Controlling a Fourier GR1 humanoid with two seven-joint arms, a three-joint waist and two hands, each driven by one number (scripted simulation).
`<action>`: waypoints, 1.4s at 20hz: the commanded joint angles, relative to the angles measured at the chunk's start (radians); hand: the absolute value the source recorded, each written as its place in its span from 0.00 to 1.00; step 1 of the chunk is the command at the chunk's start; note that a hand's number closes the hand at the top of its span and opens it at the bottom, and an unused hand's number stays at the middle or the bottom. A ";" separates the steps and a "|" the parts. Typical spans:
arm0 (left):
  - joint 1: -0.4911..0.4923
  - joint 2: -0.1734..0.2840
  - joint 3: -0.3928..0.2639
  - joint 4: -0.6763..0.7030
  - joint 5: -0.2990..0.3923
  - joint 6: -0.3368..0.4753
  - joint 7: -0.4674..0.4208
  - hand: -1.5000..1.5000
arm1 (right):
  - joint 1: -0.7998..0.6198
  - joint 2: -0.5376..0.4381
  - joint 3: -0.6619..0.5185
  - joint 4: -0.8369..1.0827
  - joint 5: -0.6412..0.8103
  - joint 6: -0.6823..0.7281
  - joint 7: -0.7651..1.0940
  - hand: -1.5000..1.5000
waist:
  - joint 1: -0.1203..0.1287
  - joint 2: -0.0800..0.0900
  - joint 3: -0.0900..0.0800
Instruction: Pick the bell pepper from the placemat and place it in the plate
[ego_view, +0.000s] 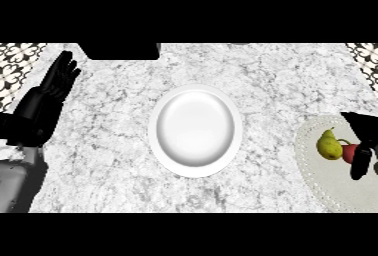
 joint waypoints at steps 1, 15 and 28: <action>-0.015 -0.061 -0.025 -0.030 -0.042 0.029 0.042 0.50 | 0.015 0.051 -0.033 0.051 0.059 0.018 -0.038 0.00 | -0.002 -0.001 0.000; -0.062 -0.081 0.048 0.021 -0.078 -0.038 0.033 0.50 | -0.079 0.153 -0.119 0.412 0.301 -0.053 -0.217 0.00 | 0.005 0.003 0.001; 0.033 -0.050 0.084 -0.049 -0.054 -0.085 0.037 0.50 | 0.082 0.076 -0.294 0.314 0.185 -0.468 -0.620 1.00 | -0.014 -0.004 0.000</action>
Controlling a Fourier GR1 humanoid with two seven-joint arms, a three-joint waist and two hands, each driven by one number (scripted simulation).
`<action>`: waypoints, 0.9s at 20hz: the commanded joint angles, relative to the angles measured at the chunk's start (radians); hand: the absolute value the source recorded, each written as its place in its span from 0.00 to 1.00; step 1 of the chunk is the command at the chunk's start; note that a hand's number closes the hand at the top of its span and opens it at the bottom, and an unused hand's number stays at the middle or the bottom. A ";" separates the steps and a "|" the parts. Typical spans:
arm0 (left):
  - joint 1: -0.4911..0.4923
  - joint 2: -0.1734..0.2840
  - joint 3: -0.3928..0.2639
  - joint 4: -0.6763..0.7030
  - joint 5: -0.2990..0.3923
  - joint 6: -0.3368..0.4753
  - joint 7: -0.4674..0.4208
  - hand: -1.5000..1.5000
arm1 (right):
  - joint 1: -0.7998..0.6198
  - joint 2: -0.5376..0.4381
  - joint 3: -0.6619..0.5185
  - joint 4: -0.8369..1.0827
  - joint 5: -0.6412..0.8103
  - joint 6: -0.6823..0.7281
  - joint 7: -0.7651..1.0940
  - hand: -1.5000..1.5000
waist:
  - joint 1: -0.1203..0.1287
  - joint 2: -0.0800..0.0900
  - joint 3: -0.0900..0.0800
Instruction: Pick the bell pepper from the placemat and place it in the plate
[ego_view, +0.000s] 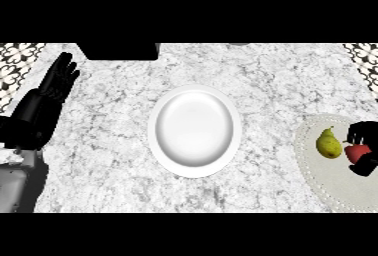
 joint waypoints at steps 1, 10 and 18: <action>-0.013 0.026 0.034 0.046 0.013 -0.037 -0.026 0.50 | 0.074 -0.008 -0.075 -0.035 -0.063 -0.124 -0.142 1.00 | -0.011 0.003 0.005; 0.033 -0.023 0.011 0.006 -0.042 0.014 -0.013 0.50 | 0.191 -0.040 -0.148 -0.442 -0.202 -0.057 -0.196 1.00 | -0.028 -0.004 0.003; 0.016 -0.029 0.007 -0.038 -0.043 0.024 0.031 0.50 | 0.226 0.024 -0.179 -0.840 -0.428 0.065 -0.220 1.00 | -0.032 -0.009 0.004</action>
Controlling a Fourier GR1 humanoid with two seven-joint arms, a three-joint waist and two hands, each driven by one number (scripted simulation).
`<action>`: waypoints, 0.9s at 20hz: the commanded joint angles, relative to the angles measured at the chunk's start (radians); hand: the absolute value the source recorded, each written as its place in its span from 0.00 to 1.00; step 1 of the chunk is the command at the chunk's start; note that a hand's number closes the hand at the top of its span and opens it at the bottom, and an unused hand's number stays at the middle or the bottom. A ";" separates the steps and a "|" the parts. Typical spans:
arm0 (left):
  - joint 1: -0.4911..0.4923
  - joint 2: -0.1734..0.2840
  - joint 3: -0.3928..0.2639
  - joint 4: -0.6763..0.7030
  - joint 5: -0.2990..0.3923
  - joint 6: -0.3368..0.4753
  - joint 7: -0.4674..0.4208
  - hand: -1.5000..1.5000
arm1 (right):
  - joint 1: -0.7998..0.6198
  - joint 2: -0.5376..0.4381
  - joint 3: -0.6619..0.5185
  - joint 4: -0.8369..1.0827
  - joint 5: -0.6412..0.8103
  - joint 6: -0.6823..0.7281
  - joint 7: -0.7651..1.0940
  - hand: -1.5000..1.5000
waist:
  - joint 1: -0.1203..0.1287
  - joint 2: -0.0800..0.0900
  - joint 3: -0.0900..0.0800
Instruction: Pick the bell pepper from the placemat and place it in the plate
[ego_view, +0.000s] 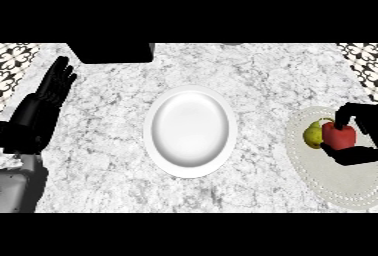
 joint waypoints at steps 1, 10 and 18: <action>-0.006 0.012 0.035 0.050 0.028 -0.027 -0.031 0.50 | 0.022 0.056 0.000 -0.221 -0.111 0.066 0.040 1.00 | 0.001 0.003 -0.001; -0.034 -0.004 0.011 0.004 -0.002 -0.037 0.018 0.50 | -0.071 0.156 0.101 -0.531 -0.060 0.191 0.393 1.00 | 0.031 0.009 0.001; -0.064 -0.016 0.034 0.065 -0.005 -0.055 -0.009 0.50 | -0.311 0.410 0.218 -0.345 0.014 0.218 0.543 1.00 | 0.040 0.013 0.001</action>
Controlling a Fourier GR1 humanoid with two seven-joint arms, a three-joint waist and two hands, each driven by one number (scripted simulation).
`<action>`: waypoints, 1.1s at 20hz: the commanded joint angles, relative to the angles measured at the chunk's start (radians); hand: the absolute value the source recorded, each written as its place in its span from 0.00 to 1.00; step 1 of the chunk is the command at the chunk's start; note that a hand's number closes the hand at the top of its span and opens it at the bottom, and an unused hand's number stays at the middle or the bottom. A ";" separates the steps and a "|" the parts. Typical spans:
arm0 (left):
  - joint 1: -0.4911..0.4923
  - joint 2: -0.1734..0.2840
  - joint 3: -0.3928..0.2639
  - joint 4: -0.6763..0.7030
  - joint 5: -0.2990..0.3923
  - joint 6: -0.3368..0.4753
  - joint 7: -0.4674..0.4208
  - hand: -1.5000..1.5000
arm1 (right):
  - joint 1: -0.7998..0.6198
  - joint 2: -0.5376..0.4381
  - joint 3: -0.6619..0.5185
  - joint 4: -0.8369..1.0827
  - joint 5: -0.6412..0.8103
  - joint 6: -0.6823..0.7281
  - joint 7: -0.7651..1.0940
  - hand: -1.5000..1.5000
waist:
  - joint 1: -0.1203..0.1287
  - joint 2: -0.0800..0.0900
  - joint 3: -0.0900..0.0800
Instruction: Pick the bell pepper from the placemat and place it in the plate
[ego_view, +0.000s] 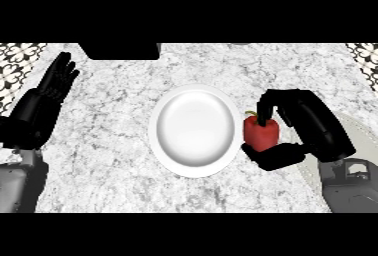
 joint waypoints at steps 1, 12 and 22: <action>-0.003 0.043 0.050 0.006 0.047 -0.061 -0.002 0.50 | -0.120 0.148 0.080 0.099 0.074 -0.013 0.095 1.00 | 0.008 0.001 0.000; 0.026 -0.032 0.005 0.003 -0.010 -0.031 -0.031 0.50 | -0.349 0.393 0.093 0.653 0.263 -0.176 0.021 1.00 | 0.009 0.003 0.000; -0.051 -0.034 0.004 0.052 -0.029 -0.035 -0.032 0.50 | -0.497 0.396 0.211 1.074 -0.022 -0.427 -0.030 0.00 | 0.047 0.016 0.001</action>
